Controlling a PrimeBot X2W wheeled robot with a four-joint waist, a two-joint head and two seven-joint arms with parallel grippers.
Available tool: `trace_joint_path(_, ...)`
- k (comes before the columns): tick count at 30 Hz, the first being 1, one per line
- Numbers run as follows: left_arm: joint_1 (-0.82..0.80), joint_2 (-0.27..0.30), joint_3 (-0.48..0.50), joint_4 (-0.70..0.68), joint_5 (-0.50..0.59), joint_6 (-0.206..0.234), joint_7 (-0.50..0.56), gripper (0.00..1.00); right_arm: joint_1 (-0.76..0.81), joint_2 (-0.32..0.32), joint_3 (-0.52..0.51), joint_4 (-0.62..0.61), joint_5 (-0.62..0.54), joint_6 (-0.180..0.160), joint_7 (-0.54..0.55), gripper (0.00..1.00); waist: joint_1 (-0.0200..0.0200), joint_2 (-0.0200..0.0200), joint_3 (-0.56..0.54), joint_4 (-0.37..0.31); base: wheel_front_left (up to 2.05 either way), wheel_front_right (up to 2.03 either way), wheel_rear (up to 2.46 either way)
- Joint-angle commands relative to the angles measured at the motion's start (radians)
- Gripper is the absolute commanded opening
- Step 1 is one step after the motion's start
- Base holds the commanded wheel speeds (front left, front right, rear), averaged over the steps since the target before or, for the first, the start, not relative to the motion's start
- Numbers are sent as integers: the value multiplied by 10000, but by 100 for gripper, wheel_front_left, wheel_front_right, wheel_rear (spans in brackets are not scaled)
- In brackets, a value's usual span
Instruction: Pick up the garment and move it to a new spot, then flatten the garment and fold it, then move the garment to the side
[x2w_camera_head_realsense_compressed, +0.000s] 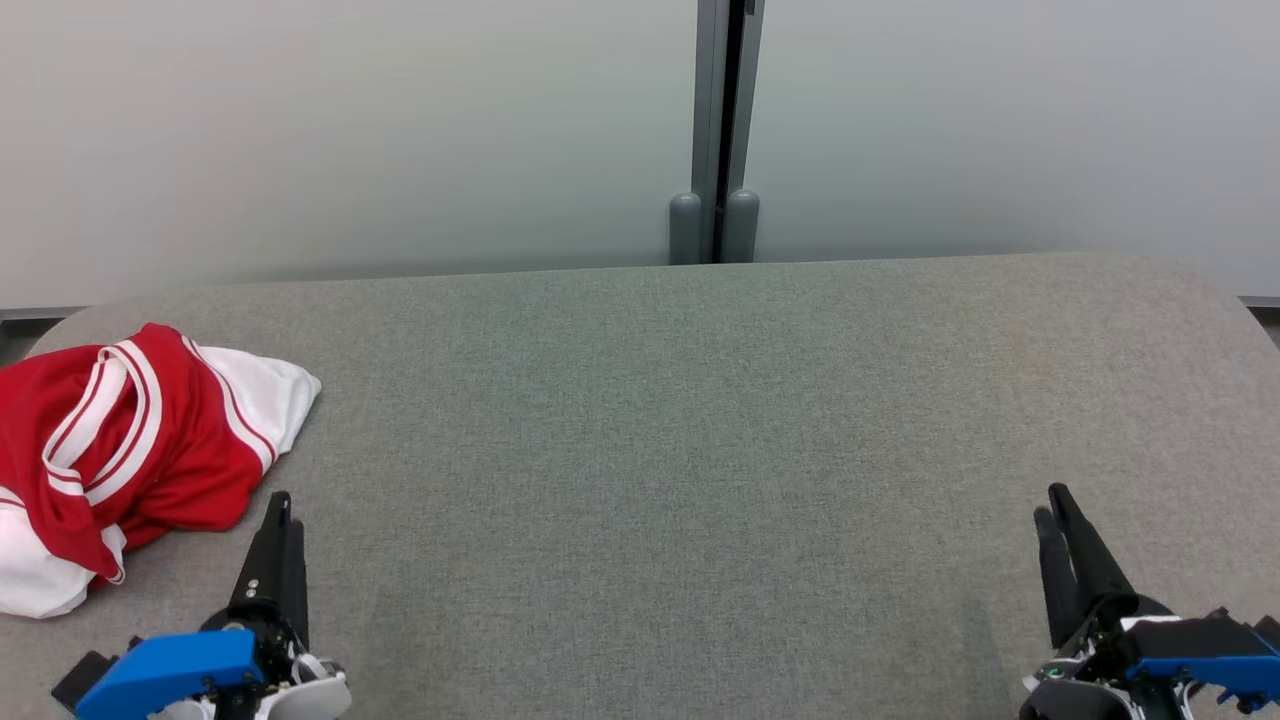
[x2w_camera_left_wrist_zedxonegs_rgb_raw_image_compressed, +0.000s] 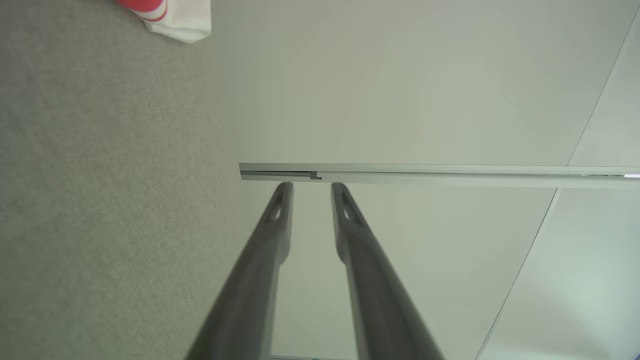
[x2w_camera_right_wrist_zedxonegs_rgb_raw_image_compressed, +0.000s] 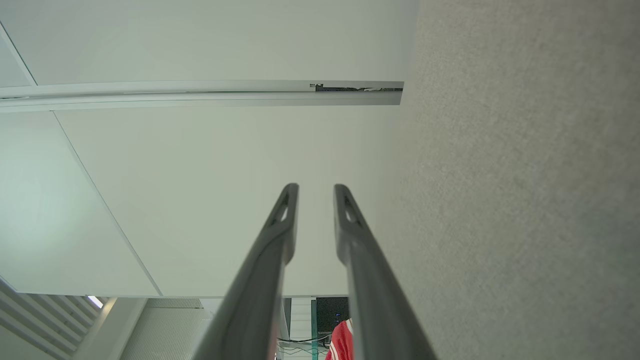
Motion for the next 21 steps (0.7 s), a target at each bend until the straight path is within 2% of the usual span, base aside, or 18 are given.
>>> trace_joint_path(1, 34, -6, -11, 38, 6, 1, -14, 100, 30, 3, 15, 20, -2, 0, -13, 100, 0, -1, 0, 0, 0, 0, 0)
trace_joint_path(9, 94, -8, -255, -28, 520, 143, -408, 100, 49, -5, 292, -24, -344, 2, -408, 100, 0, -1, -1, -1, 0, 0, 0)
trace_joint_path(21, 182, 5, -622, -281, 2823, 518, -958, 100, 64, -23, 406, -45, -2726, 5, -959, 100, 0, -1, -1, 0, 0, 0, 0)
